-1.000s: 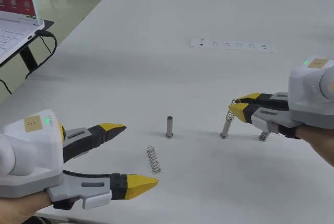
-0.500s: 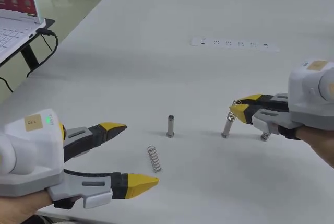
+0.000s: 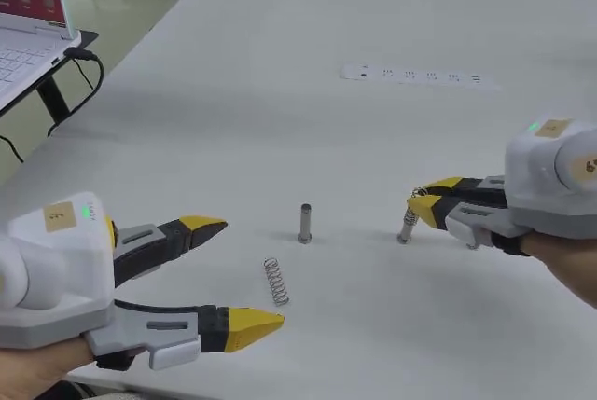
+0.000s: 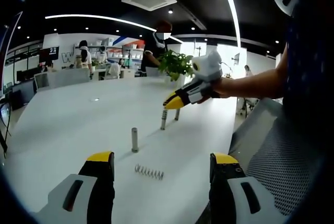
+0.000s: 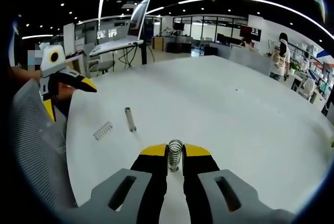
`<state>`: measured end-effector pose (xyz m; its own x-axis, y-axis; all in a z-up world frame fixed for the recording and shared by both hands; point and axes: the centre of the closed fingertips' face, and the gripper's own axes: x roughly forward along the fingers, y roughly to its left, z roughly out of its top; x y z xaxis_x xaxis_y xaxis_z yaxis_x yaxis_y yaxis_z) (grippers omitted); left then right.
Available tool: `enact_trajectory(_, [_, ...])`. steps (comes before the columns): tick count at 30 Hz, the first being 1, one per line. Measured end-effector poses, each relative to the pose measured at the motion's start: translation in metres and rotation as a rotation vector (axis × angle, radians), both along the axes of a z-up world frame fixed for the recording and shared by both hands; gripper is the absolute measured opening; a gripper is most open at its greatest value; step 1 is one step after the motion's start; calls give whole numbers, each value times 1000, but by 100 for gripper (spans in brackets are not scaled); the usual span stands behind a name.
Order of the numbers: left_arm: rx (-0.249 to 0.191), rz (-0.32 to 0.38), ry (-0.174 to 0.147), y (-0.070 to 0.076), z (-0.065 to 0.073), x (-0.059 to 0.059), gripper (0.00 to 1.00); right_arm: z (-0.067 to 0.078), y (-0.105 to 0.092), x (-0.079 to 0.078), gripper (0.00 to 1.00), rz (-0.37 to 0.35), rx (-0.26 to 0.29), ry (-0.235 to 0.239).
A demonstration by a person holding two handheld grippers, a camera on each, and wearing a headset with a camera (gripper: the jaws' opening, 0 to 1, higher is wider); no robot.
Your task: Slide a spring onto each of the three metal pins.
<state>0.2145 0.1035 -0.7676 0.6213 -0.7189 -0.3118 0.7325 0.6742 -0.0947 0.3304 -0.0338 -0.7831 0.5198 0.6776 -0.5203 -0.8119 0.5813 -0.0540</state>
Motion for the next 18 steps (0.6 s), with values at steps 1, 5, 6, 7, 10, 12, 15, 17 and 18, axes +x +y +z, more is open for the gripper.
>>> enact_trajectory(1, [1,0,0,0,0,0,71,-2,0,1,8,-2,1,1])
enact_trajectory(5, [0,0,0,0,0,0,71,-5,1,0,8,2,2,13])
enact_trajectory(6, [1,0,0,0,0,0,71,-6,1,0,8,5,-3,13])
enact_trajectory(7, [1,-1,1,0,0,0,71,-8,2,1,8,14,-11,1])
enact_trajectory(10, [-1,-1,0,0,0,0,71,-14,1,2,8,16,-22,9])
enact_trajectory(12, [0,1,-1,0,0,1,71,-18,0,1,8,21,-28,12])
enact_trajectory(15, [-2,2,-1,0,0,1,71,-22,1,1,8,33,-39,12])
enact_trajectory(17, [-2,2,0,0,0,1,71,-24,1,1,8,31,-47,17])
enact_trajectory(18, [-2,1,0,-1,0,1,71,-26,1,1,8,35,-53,15])
